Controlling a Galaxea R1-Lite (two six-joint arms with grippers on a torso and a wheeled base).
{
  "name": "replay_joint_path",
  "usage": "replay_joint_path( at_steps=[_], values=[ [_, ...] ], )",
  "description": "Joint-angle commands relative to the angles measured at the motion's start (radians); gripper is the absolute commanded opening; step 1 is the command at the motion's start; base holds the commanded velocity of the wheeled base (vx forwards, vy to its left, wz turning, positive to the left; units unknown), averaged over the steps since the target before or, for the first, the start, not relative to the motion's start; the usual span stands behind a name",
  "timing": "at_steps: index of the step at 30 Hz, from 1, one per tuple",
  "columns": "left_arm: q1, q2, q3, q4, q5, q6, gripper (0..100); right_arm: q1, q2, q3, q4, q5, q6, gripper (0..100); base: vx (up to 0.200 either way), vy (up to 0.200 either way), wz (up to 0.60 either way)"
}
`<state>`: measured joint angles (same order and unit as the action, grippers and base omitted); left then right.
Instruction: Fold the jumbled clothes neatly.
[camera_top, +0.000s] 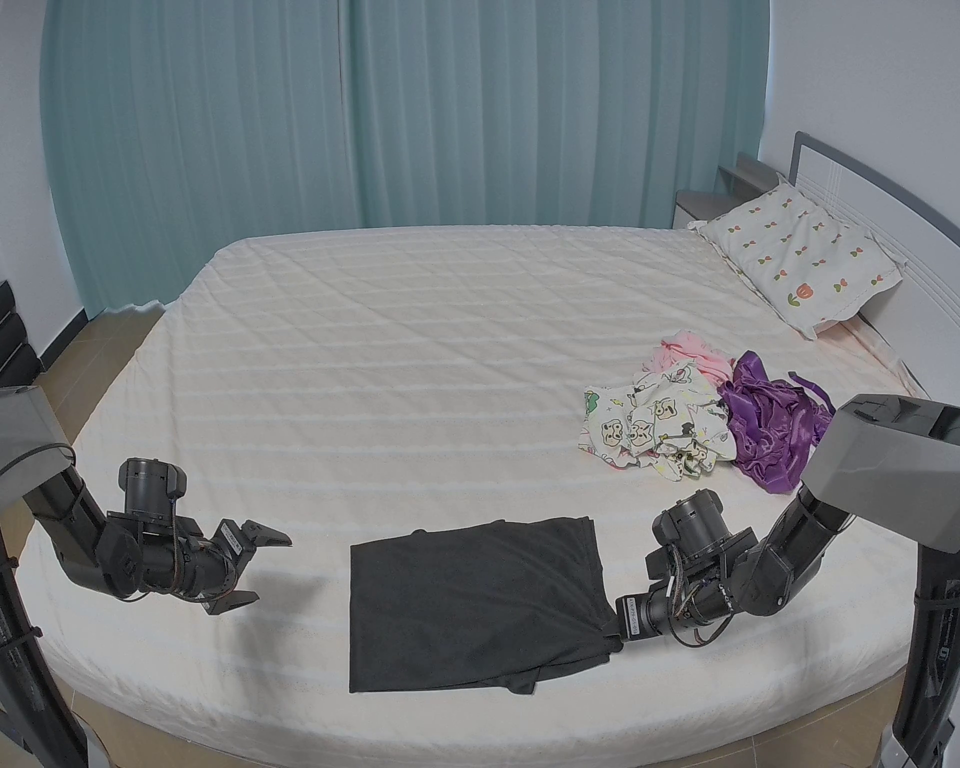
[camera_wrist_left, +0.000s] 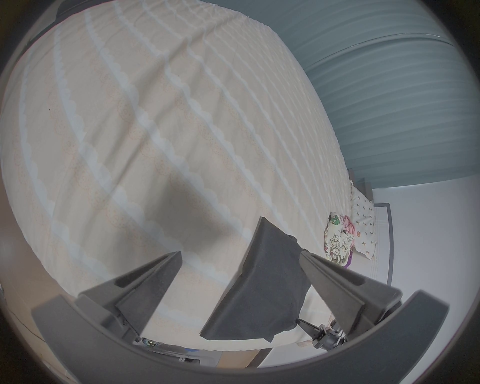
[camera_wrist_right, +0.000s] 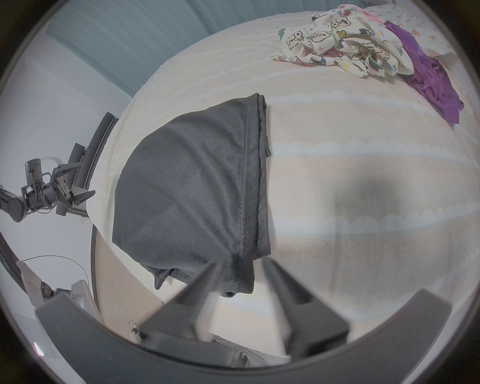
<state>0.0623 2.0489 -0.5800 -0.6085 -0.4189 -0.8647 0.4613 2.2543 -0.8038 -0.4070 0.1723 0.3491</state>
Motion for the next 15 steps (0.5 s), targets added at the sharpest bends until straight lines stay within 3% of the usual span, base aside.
replay_joint_path(
  at_steps=[1, 6, 9, 10, 13, 15],
  values=[
    [0.001, -0.001, 0.0, 0.0, 0.0, 0.0, 100, 0.002, -0.012, 0.008, 0.001, -0.002, -0.001, 100, 0.0, 0.0, 0.0],
    [-0.003, -0.004, 0.003, 0.0, 0.002, 0.001, 100, -0.013, -0.064, 0.015, -0.006, -0.011, 0.03, 100, 0.0, 0.0, 0.0],
    [-0.029, -0.012, 0.003, -0.002, 0.019, 0.003, 100, -0.019, -0.134, 0.055, -0.012, -0.01, 0.111, 100, 0.0, 0.0, 0.0],
    [-0.076, -0.024, 0.014, -0.004, 0.039, 0.003, 100, -0.015, -0.163, 0.084, -0.013, -0.028, 0.182, 100, 0.0, 0.0, 0.0],
    [-0.139, -0.03, 0.025, -0.005, 0.069, 0.003, 100, -0.015, -0.163, 0.104, -0.026, -0.077, 0.231, 100, 0.0, 0.0, 0.0],
    [-0.228, -0.013, 0.012, -0.007, 0.135, 0.001, 100, 0.005, -0.087, 0.112, -0.133, -0.148, 0.272, 100, 0.0, 0.0, 0.0]
  ],
)
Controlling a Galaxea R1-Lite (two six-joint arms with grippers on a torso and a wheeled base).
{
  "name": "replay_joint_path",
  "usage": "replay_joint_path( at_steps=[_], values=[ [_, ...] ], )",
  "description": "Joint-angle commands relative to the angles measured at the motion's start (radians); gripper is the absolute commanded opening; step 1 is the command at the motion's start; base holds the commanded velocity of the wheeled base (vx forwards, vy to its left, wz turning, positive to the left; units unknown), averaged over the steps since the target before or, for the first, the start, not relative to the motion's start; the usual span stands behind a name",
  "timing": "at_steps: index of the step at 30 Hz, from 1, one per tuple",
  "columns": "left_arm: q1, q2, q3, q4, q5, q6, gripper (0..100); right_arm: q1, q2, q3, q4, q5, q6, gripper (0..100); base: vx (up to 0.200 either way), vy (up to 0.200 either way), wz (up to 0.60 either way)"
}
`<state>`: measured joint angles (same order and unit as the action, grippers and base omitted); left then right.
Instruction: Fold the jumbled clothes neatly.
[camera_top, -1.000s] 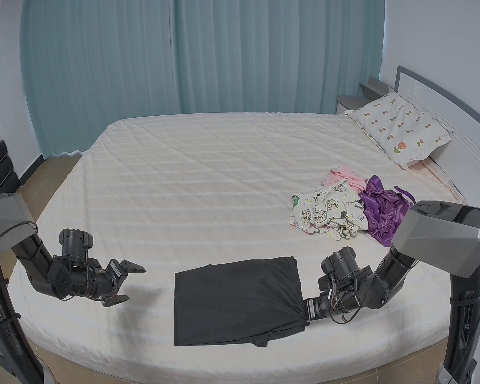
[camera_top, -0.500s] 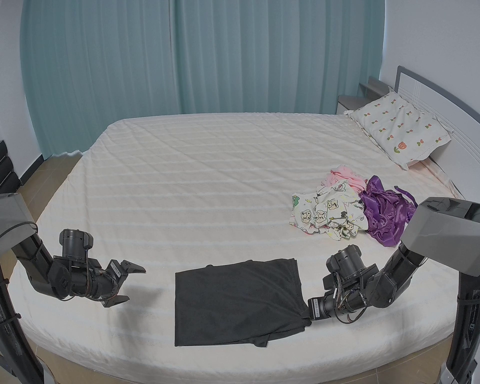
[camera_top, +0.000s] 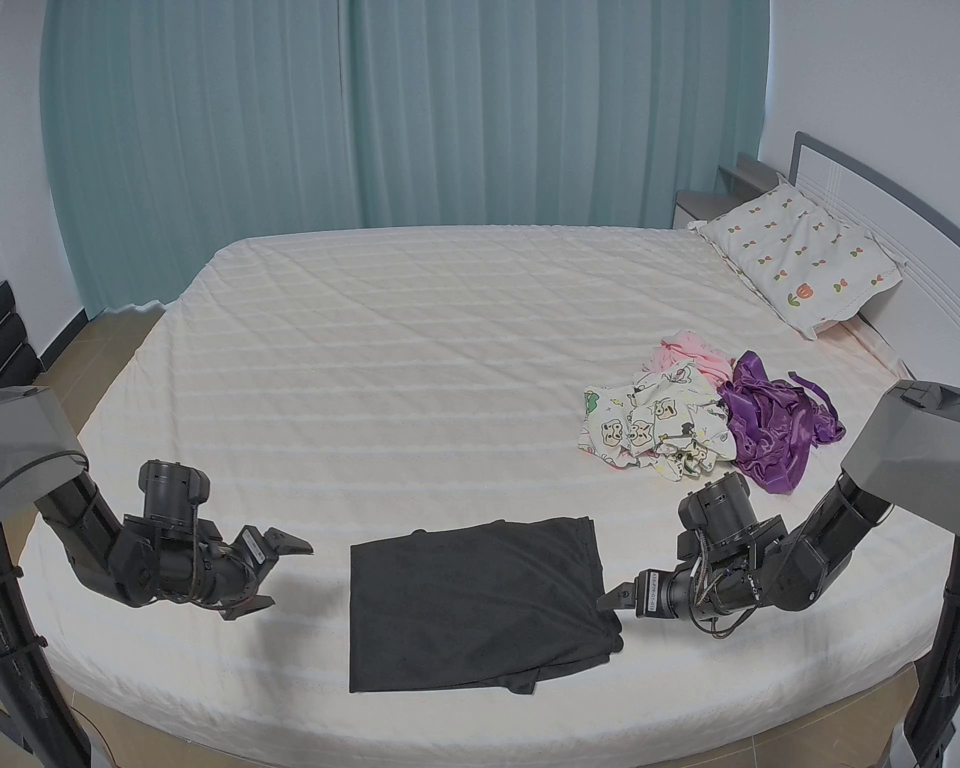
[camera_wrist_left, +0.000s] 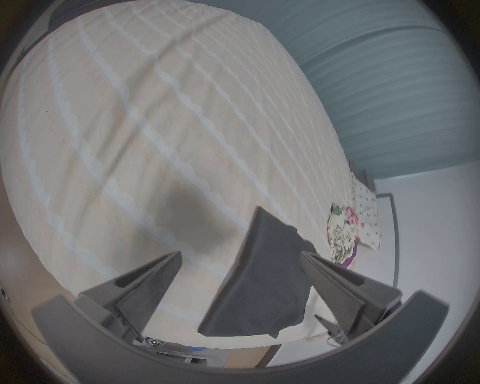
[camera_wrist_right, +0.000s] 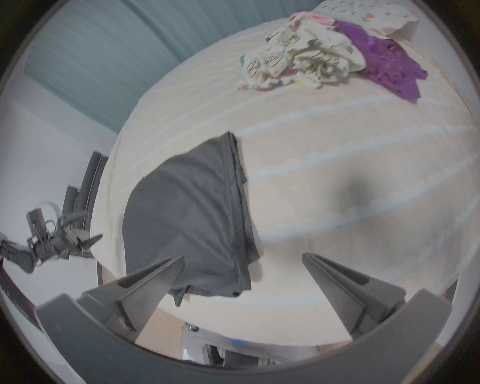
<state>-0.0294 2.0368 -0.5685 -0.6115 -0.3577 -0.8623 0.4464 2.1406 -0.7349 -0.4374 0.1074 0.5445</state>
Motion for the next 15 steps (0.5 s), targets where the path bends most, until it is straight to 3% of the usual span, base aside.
replay_joint_path(
  at_steps=[1, 5, 10, 13, 15],
  values=[
    [-0.159, 0.008, -0.001, -0.005, 0.088, 0.0, 100, 0.026, 0.058, 0.045, -0.149, -0.103, 0.08, 100, 0.0, 0.0, 0.0],
    [-0.251, 0.072, -0.013, -0.045, 0.134, 0.003, 100, 0.046, 0.124, 0.069, -0.34, -0.166, 0.083, 100, 0.0, 0.0, 0.0],
    [-0.291, 0.155, -0.014, -0.152, 0.247, 0.086, 100, 0.046, 0.116, 0.124, -0.411, -0.164, 0.086, 100, 0.0, 0.0, 0.0],
    [-0.297, 0.237, -0.011, -0.235, 0.27, 0.2, 100, 0.038, 0.101, 0.177, -0.477, -0.117, 0.166, 100, 0.0, 0.0, 0.0],
    [-0.297, 0.258, -0.014, -0.261, 0.27, 0.22, 100, 0.032, 0.096, 0.201, -0.526, -0.084, 0.215, 100, 0.0, 0.0, 0.0]
  ],
)
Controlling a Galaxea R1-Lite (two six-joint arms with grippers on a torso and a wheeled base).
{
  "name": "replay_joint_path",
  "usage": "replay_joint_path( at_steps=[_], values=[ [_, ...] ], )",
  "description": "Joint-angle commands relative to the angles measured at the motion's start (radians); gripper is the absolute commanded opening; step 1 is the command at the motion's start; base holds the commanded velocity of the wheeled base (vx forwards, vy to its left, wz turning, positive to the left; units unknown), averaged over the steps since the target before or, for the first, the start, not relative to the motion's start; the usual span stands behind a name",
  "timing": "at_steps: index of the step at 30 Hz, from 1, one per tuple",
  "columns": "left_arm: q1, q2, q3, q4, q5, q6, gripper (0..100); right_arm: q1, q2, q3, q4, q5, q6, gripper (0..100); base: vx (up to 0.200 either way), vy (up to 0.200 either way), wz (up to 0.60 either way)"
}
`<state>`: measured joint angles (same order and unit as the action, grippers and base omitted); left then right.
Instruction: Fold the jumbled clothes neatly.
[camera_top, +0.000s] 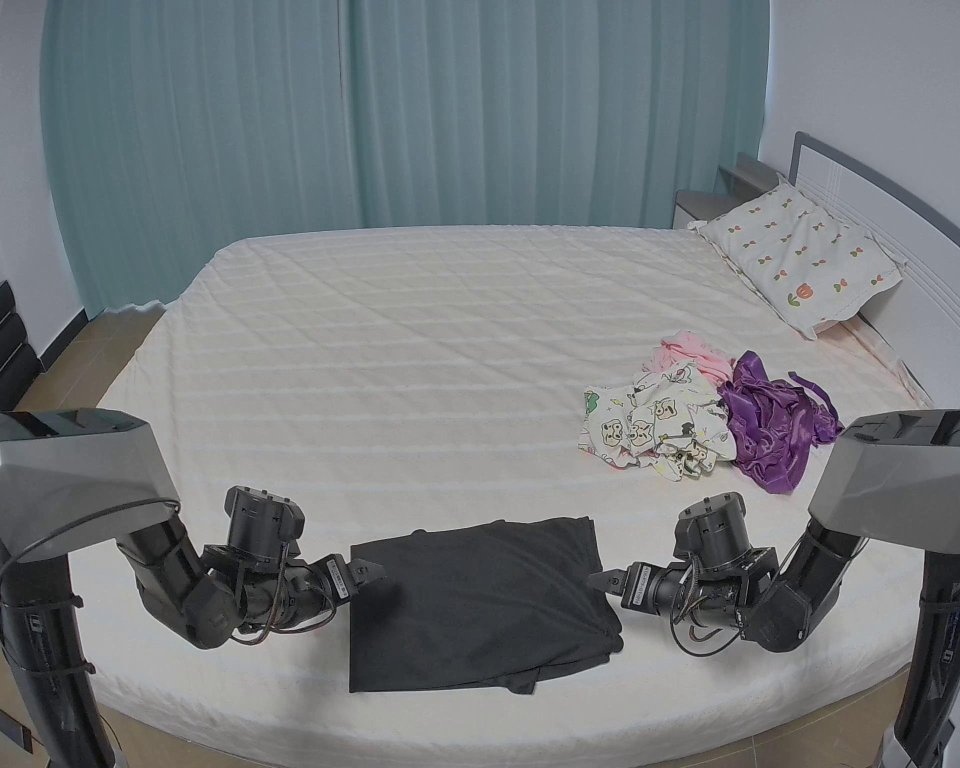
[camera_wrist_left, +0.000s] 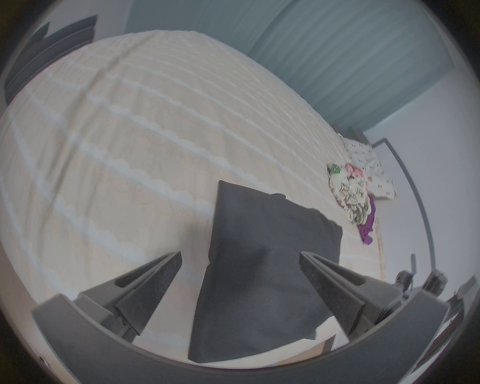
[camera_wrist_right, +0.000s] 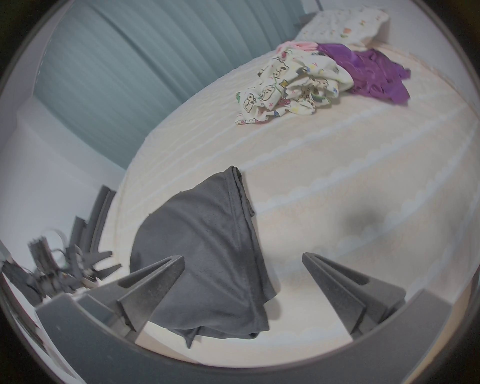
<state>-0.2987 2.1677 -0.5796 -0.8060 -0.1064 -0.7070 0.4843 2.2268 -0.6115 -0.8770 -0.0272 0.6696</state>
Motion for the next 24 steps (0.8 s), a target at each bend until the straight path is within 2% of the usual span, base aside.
replay_joint_path(
  at_steps=[1, 5, 10, 24],
  values=[
    [-0.028, 0.129, -0.003, -0.085, 0.017, 0.066, 100, -0.018, 0.008, 0.096, -0.125, 0.063, 0.104, 100, 0.0, 0.0, 0.0],
    [-0.062, 0.132, -0.003, -0.116, 0.017, 0.073, 100, -0.056, 0.008, 0.16, -0.258, 0.092, 0.113, 100, 0.0, 0.0, 0.0],
    [-0.065, 0.156, -0.031, -0.11, 0.017, 0.127, 100, -0.059, 0.01, 0.217, -0.361, 0.125, 0.116, 100, 0.0, 0.0, 0.0],
    [-0.072, 0.205, -0.118, -0.111, -0.006, 0.178, 100, -0.053, 0.008, 0.234, -0.379, 0.13, 0.119, 100, 0.0, 0.0, 0.0]
  ],
)
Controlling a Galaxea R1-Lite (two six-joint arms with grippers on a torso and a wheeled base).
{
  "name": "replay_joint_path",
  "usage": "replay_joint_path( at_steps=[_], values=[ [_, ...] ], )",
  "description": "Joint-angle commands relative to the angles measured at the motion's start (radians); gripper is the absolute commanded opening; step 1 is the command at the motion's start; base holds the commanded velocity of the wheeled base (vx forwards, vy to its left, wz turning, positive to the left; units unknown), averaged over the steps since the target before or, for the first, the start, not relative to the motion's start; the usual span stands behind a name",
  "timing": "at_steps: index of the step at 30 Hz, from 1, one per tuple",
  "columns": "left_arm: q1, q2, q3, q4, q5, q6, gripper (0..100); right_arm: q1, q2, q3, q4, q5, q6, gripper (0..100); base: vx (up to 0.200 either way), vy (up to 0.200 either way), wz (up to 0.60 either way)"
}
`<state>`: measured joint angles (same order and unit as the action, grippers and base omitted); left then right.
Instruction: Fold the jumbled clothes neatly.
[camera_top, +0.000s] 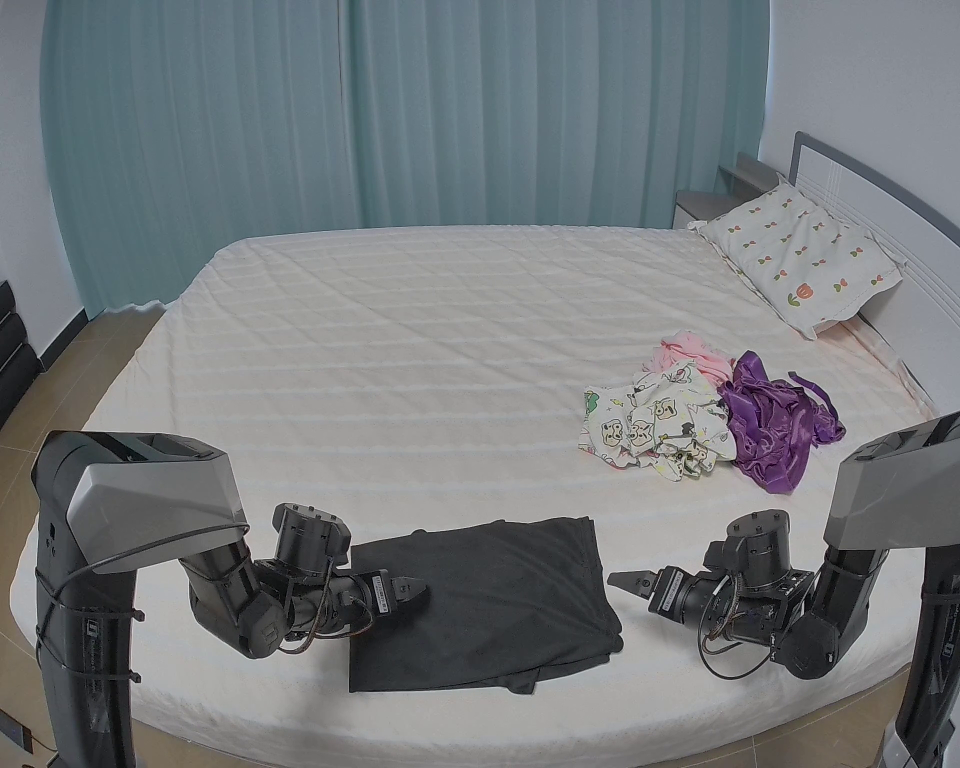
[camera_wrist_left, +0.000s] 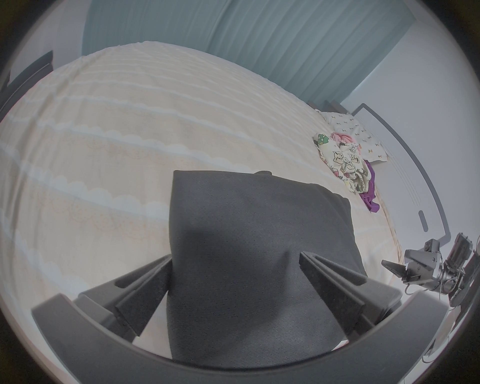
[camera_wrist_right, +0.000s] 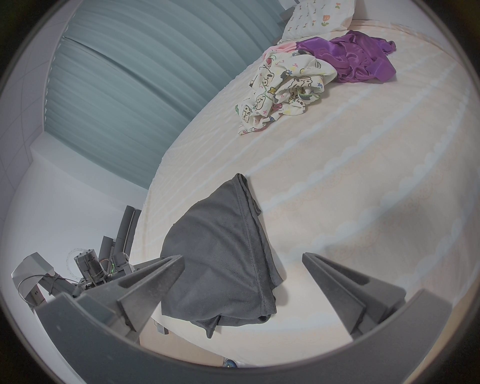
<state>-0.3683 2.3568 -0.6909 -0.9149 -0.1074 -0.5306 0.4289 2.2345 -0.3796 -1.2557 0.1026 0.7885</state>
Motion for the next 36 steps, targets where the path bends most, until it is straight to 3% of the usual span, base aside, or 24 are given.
replay_joint_path(
  at_steps=[1, 6, 11, 12, 32, 36],
  values=[
    [-0.004, 0.015, -0.003, -0.007, -0.017, 0.0, 100, 0.002, 0.001, 0.002, -0.001, 0.0, 0.0, 100, 0.0, 0.0, 0.0],
    [-0.004, 0.01, 0.027, -0.012, -0.084, 0.0, 100, 0.004, -0.001, 0.004, -0.004, 0.0, 0.0, 100, 0.0, 0.0, 0.0],
    [-0.004, 0.016, 0.025, -0.044, -0.09, 0.0, 100, 0.004, -0.001, 0.033, -0.057, 0.005, 0.001, 100, 0.0, 0.0, 0.0],
    [-0.004, 0.016, 0.024, -0.045, -0.092, 0.0, 0, 0.004, 0.001, 0.037, -0.071, 0.016, 0.0, 100, 0.0, 0.0, 0.0],
    [0.051, 0.002, 0.036, -0.045, -0.08, -0.014, 0, 0.002, -0.003, 0.048, -0.076, 0.029, 0.0, 100, 0.0, 0.0, 0.0],
    [0.069, -0.005, 0.047, -0.047, -0.081, -0.012, 0, 0.002, -0.003, 0.048, -0.076, 0.029, 0.0, 100, 0.0, 0.2, 0.0]
  ],
)
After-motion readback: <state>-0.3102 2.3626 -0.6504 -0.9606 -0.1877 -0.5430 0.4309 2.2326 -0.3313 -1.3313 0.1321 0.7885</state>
